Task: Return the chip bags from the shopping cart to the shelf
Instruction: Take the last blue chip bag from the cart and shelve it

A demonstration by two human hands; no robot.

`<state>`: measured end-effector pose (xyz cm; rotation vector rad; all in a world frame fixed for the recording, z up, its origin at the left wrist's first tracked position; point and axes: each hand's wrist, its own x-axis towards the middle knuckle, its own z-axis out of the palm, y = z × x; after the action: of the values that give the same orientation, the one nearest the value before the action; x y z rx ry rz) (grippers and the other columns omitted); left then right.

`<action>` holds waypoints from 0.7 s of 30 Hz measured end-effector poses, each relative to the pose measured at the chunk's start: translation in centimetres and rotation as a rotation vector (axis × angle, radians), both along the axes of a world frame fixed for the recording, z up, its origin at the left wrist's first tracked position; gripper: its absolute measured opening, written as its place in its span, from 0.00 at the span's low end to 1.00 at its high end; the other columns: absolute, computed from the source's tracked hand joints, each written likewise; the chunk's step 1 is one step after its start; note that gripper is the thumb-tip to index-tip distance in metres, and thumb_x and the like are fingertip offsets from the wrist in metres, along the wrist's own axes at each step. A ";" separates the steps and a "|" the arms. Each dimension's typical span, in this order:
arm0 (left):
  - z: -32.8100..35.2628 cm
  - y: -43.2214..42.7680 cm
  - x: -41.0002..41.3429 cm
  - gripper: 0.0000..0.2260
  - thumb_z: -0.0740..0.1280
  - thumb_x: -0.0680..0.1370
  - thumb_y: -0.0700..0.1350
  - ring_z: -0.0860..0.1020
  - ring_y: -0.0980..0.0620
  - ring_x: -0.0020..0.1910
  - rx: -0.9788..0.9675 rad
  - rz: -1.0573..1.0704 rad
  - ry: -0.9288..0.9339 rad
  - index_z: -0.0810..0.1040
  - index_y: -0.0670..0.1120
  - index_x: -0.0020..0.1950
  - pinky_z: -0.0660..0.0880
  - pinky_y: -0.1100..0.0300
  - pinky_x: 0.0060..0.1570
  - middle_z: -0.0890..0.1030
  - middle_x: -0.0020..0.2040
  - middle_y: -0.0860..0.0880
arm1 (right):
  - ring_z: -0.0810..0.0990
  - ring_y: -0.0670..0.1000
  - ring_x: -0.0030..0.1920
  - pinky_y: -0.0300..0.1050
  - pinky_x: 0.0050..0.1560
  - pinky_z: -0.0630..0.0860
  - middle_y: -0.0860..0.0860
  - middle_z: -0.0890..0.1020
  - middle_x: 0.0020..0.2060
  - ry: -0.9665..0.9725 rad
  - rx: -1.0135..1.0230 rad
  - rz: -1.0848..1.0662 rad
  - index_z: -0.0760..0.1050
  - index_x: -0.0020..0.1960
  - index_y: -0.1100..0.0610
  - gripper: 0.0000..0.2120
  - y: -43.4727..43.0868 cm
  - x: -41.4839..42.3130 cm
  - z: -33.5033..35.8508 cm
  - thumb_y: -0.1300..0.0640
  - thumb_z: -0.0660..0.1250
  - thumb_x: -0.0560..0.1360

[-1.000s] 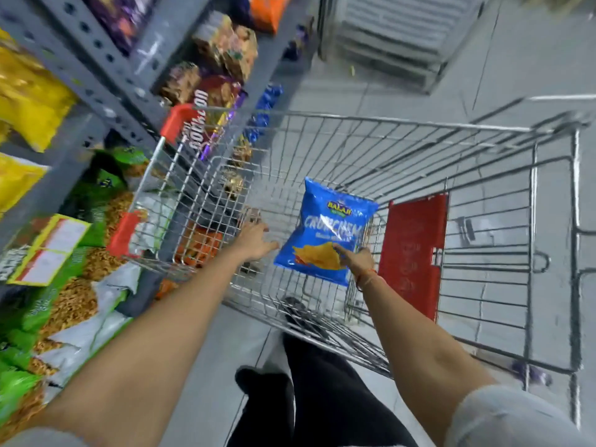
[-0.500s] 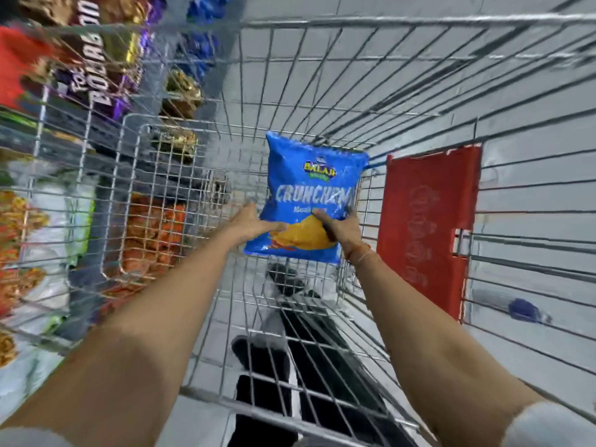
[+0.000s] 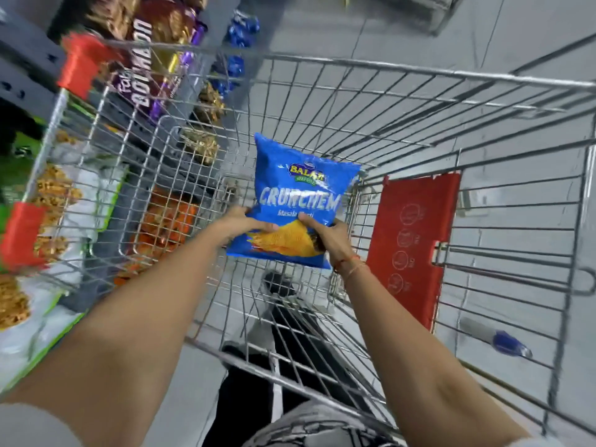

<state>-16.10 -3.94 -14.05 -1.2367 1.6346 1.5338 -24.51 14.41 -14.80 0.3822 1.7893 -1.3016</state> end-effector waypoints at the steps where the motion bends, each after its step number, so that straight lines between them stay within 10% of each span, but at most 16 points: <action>1: 1.1 -0.4 0.5 0.11 0.77 0.67 0.42 0.80 0.52 0.39 -0.014 0.016 0.012 0.77 0.46 0.44 0.76 0.64 0.36 0.82 0.49 0.46 | 0.82 0.44 0.39 0.29 0.32 0.77 0.58 0.83 0.52 0.008 -0.016 0.005 0.78 0.58 0.68 0.20 -0.4 0.3 1.3 0.61 0.75 0.70; 6: 7.9 -2.6 3.0 0.23 0.78 0.65 0.44 0.79 0.48 0.51 -0.139 0.090 0.154 0.77 0.41 0.57 0.75 0.55 0.55 0.81 0.56 0.45 | 0.83 0.48 0.43 0.27 0.31 0.77 0.60 0.83 0.52 0.098 -0.140 0.026 0.79 0.52 0.64 0.12 -3.0 1.9 8.5 0.61 0.74 0.71; 11: 16.9 -3.9 5.8 0.23 0.79 0.64 0.47 0.78 0.58 0.41 -0.251 0.188 0.407 0.78 0.41 0.55 0.75 0.74 0.38 0.82 0.47 0.54 | 0.82 0.46 0.39 0.36 0.37 0.79 0.50 0.83 0.41 0.278 -0.324 0.082 0.78 0.43 0.56 0.06 -6.0 3.3 16.2 0.62 0.74 0.70; 15: 24.1 -5.4 9.1 0.38 0.79 0.48 0.62 0.81 0.60 0.44 -0.409 0.280 0.603 0.78 0.47 0.52 0.78 0.58 0.54 0.82 0.48 0.53 | 0.83 0.47 0.39 0.50 0.47 0.81 0.48 0.84 0.38 0.431 -0.477 0.154 0.81 0.42 0.52 0.07 -8.9 4.1 23.0 0.59 0.77 0.67; 21: 36.9 -6.9 14.1 0.30 0.78 0.55 0.61 0.80 0.58 0.47 -0.710 0.371 0.804 0.78 0.49 0.52 0.78 0.59 0.51 0.82 0.52 0.49 | 0.83 0.42 0.37 0.39 0.41 0.80 0.43 0.85 0.36 0.658 -0.770 0.185 0.82 0.42 0.51 0.08 -13.3 7.0 36.0 0.61 0.78 0.66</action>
<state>-2.04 -10.83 22.87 -1.4124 2.7684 1.8987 -17.51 1.14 21.23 -0.6895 1.5837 -1.9811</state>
